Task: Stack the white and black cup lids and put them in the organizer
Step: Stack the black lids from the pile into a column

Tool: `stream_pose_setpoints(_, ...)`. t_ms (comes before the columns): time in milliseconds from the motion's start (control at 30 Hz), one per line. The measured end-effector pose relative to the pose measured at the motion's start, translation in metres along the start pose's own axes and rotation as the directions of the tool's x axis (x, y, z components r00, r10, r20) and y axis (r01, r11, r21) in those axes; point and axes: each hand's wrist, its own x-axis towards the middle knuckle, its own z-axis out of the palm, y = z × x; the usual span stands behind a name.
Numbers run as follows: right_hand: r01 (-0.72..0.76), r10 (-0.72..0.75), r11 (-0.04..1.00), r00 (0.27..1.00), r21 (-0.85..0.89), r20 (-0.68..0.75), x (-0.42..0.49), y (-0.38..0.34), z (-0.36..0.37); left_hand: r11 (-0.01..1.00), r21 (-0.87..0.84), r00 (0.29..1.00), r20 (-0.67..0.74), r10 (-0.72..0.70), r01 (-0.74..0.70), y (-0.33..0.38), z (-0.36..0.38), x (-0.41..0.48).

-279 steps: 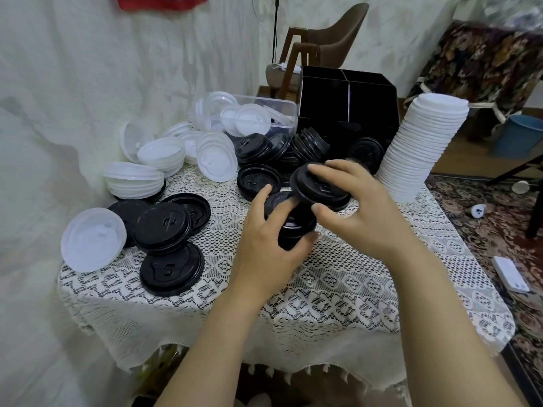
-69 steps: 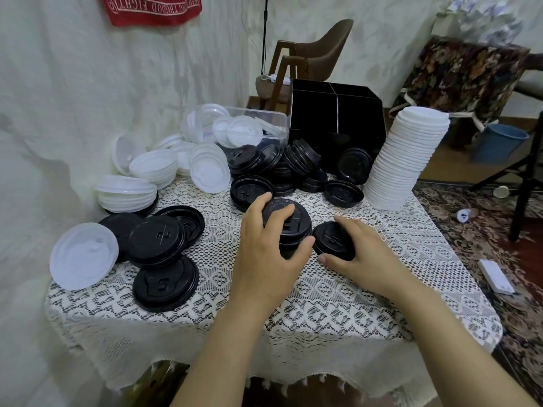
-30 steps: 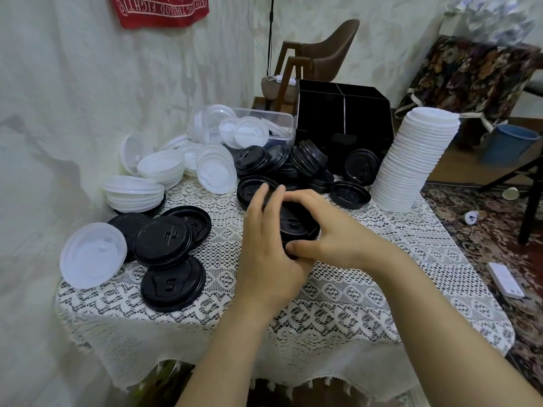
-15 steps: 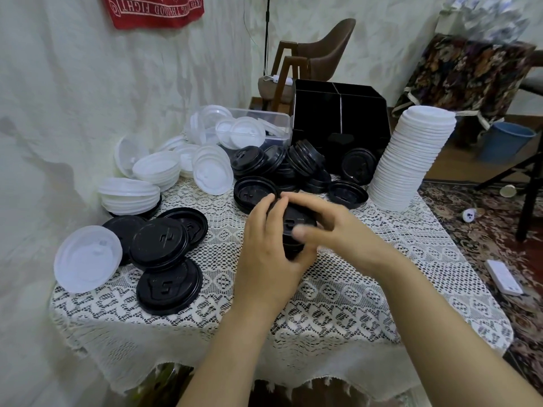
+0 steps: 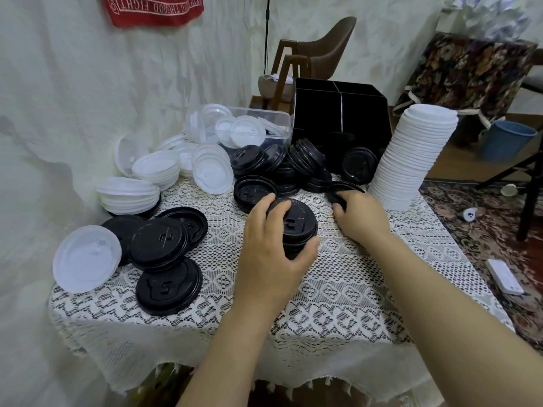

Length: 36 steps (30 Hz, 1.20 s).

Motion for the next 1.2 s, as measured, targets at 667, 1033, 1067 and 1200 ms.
stream_pose_setpoints(667,-0.295,0.167,0.629,0.955,0.719,0.245,-0.030,0.005,-0.027,1.000,-0.004,1.000,0.012,-0.018,0.018,0.005,-0.004,0.000)
stream_pose_setpoints(1033,-0.037,0.044,0.865,0.999,0.500,-0.003,-0.047,0.006,-0.032,1.000,-0.014,1.000,0.014,-0.015,0.015,0.005,-0.004,0.000)
stream_pose_setpoints(1067,-0.003,-0.044,0.846,0.996,0.533,0.076,-0.049,0.006,-0.034,1.000,-0.011,1.000,0.014,-0.014,0.015,0.005,-0.004,0.000)
stream_pose_setpoints(1200,0.079,-0.285,0.874,0.883,0.480,0.373,-0.051,0.006,-0.036,1.000,-0.008,1.000,0.013,-0.020,0.020,0.005,-0.004,0.000)
